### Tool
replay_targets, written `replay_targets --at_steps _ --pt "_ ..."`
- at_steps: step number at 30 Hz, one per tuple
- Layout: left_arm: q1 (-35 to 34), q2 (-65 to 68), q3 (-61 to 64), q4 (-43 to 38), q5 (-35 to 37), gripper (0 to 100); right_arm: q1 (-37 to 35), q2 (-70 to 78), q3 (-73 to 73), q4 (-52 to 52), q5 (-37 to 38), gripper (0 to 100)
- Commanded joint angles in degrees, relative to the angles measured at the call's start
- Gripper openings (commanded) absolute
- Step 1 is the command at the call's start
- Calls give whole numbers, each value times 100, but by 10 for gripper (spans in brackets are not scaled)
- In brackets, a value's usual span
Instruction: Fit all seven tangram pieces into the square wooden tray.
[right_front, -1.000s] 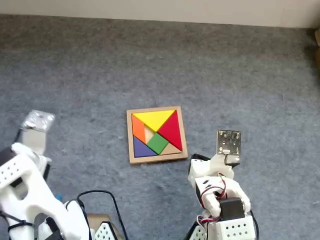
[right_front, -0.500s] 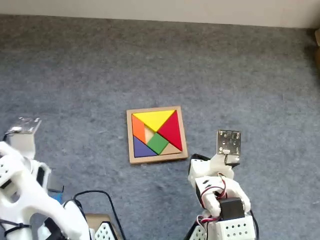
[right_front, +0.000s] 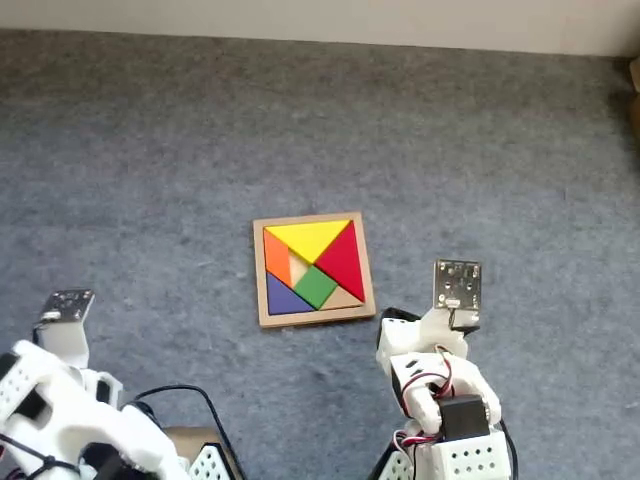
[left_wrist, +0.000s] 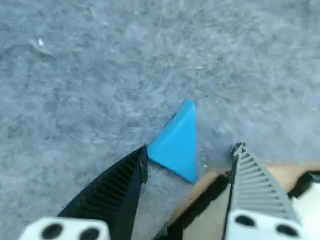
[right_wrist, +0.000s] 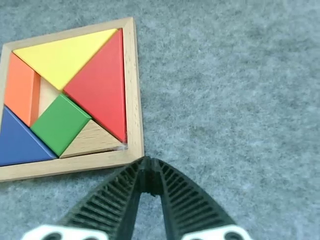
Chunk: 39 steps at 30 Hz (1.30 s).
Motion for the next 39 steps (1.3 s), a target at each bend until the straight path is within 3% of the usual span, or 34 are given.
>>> replay_targets --at_steps 1,5,13,17,22,25,31,39 --pt "-356 -84 163 -642 -53 273 92 40 778 48 62 4" --pt "-400 -84 321 -897 -53 264 92 40 778 48 62 4" --pt "-365 -84 330 -862 -53 59 92 40 778 48 62 4" --pt "-295 -84 207 -431 -53 52 92 40 778 48 62 4" --pt "268 -84 -321 176 -18 51 92 40 778 48 62 4" --pt "690 -84 -708 413 88 52 92 40 778 48 62 4" --pt "1833 -84 -1420 431 1319 52 92 40 778 48 62 4" --pt "4171 -40 -2149 387 2910 52 92 40 778 48 62 4"
